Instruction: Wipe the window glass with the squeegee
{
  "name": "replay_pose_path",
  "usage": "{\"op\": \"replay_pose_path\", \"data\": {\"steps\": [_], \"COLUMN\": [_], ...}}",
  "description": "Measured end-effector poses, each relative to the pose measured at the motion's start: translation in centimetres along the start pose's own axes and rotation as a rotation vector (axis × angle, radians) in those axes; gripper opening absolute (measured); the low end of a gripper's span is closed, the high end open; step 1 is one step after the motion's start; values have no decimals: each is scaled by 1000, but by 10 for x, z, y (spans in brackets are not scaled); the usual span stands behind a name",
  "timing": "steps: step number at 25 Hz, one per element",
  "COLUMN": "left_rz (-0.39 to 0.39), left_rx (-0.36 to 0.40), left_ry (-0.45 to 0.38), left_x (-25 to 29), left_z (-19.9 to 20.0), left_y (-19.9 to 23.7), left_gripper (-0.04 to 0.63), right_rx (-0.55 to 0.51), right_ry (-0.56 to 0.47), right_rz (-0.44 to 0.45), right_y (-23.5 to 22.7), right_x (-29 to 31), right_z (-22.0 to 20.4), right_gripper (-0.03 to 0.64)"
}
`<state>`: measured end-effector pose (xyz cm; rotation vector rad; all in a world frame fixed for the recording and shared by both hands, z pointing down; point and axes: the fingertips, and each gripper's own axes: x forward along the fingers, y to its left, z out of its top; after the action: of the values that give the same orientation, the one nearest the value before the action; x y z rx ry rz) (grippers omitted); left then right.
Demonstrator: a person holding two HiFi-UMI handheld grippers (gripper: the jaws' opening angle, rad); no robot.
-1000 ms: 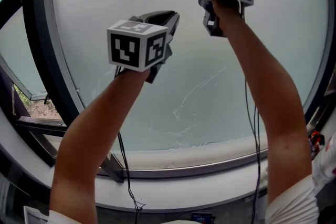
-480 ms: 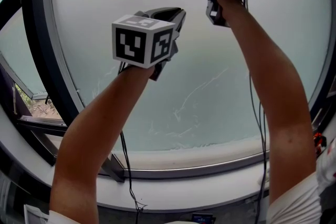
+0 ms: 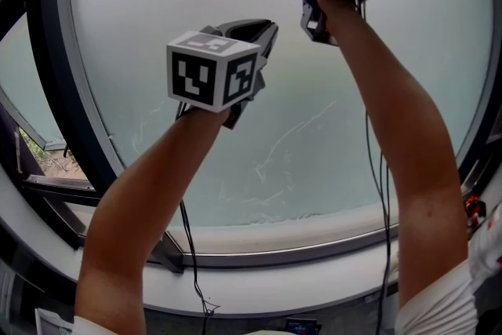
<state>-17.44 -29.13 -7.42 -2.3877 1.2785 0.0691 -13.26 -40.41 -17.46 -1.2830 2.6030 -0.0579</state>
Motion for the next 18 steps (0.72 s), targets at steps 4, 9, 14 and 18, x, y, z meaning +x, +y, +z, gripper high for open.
{"op": "replay_pose_path", "data": {"steps": [4,9,14,18], "left_rz": [-17,-25,-24,-29], "left_rx": [-10,-24,-33,-45], "left_ry": [0,9,32,42], "left_x": [-1,-5,1,1], "left_z": [-3,-6,-38,-48], "left_y": [-5,-7,-13,-17], "left_gripper": [48,48,48,48], "right_rx": [9,-11,-27,-34], "right_ry": [12,29,45,58], "right_rz": [4,16,21,27], "right_y": [0,3,-12,-13], "right_x": [-1,-4,-7,-9], "right_z": [-6,-11,-42,-53], "right_gripper": [109,108,107,107]}}
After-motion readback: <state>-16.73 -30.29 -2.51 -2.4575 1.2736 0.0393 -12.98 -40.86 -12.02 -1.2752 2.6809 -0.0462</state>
